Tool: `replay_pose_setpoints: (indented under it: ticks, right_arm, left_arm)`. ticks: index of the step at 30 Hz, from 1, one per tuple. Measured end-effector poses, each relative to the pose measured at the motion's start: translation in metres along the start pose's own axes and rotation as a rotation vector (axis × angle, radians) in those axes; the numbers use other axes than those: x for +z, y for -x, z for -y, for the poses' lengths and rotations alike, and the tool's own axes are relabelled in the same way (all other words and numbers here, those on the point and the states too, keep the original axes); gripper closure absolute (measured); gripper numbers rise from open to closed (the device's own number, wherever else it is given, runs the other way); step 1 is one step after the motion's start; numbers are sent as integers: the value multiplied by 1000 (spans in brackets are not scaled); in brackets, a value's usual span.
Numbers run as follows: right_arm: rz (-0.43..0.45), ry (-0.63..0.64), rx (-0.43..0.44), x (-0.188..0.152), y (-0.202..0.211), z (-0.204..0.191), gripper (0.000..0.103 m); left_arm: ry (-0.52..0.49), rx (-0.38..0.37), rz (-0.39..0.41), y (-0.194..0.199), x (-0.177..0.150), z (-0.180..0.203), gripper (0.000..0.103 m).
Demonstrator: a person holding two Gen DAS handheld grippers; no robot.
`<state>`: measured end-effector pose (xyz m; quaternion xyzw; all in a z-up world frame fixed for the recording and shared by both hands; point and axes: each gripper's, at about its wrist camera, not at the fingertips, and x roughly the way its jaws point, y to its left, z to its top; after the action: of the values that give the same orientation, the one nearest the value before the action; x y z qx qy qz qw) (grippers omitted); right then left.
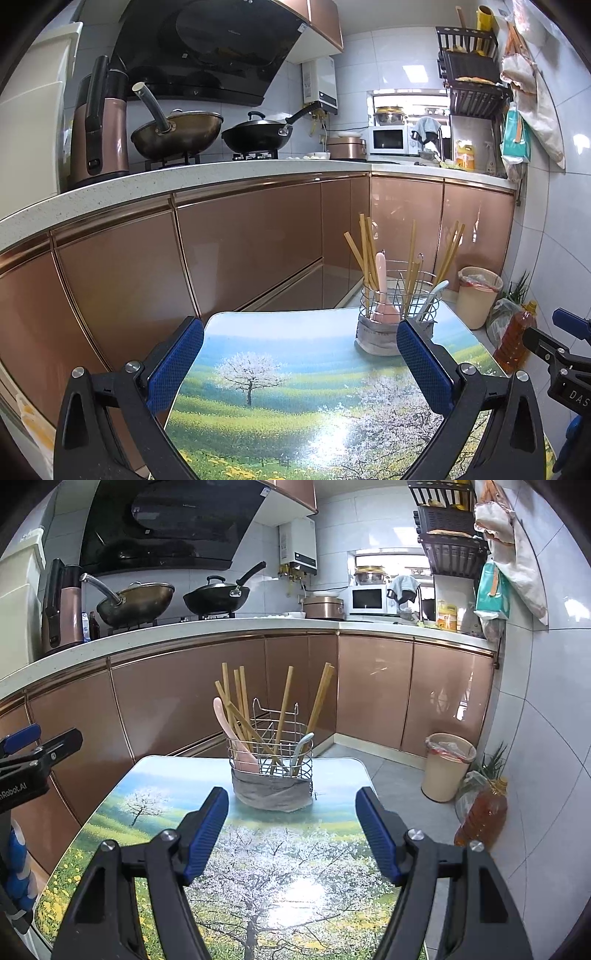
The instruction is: Organize utensils
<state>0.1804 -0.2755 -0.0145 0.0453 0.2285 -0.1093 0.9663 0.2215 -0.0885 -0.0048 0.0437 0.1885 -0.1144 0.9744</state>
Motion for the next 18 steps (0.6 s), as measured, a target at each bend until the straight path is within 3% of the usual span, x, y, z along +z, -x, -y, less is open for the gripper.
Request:
replay_pose_setpoints:
  ticks: [18]
  right_arm:
    - [-13, 11, -6, -8, -2, -3, 33]
  left_arm:
    - [21, 6, -7, 2, -3, -4, 0]
